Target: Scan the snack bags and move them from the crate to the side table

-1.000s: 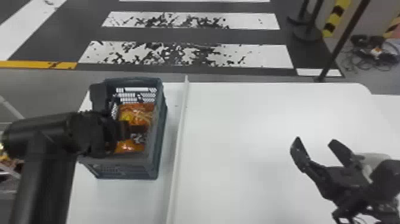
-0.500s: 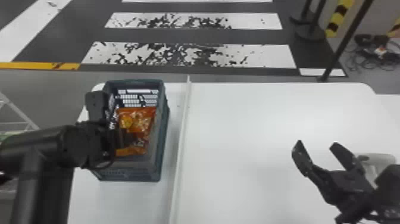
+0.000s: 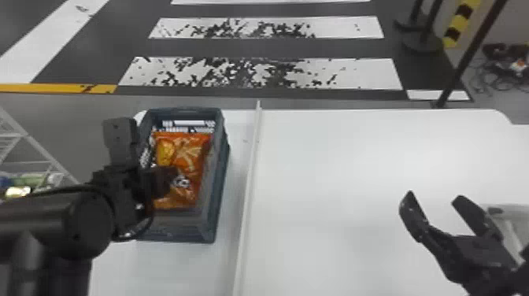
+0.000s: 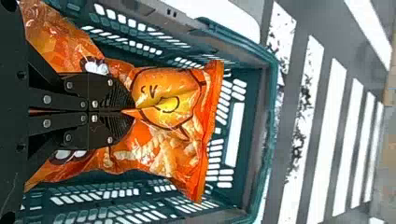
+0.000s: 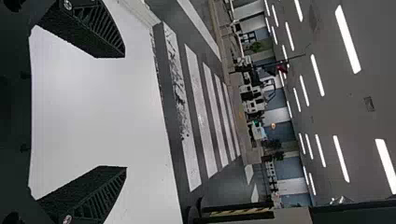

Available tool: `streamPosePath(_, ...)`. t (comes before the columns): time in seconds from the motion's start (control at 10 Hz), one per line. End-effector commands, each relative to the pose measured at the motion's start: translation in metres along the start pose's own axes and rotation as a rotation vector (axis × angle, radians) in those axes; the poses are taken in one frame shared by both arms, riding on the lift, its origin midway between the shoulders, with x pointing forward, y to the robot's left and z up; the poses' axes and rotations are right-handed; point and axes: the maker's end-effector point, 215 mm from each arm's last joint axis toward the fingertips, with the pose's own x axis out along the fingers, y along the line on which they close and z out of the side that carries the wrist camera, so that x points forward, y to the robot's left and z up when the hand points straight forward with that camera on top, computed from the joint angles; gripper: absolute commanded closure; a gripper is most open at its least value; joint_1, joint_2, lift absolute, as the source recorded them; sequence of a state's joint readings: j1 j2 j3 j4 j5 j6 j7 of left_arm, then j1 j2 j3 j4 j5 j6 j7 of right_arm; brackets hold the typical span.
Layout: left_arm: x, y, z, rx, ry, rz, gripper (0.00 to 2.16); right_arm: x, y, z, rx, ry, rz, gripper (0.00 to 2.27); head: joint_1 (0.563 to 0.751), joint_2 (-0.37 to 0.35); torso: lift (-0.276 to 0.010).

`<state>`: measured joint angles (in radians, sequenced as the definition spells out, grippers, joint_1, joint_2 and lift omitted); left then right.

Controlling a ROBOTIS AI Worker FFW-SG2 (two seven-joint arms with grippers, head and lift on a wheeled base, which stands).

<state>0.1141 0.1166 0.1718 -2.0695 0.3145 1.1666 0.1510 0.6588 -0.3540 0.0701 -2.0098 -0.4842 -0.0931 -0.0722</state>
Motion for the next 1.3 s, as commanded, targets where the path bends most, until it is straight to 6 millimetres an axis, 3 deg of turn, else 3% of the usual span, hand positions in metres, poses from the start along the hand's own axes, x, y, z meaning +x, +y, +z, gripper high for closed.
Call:
streamPosePath(0.0,-0.008,-0.002,0.005,0.004,-0.038,0.006,1.87,-0.004,-0.003,0.002,-0.001,-0.004,-0.006,0.07,0.695,0.082,-0.087)
streamPosePath(0.7,-0.038,-0.015,0.038,0.049,-0.142,0.050,1.86,-0.006,-0.015,0.011,0.000,-0.021,-0.027,0.07,0.695,0.050,-0.087)
streamPosePath(1.0,-0.073,-0.017,0.080,0.087,-0.297,0.104,1.86,-0.004,-0.015,0.018,0.003,-0.041,-0.028,0.07,0.695,0.042,-0.087)
streamPosePath(1.2,-0.100,-0.022,0.096,0.086,-0.361,0.098,1.86,-0.003,-0.018,0.023,0.002,-0.053,-0.033,0.07,0.695,0.042,-0.087)
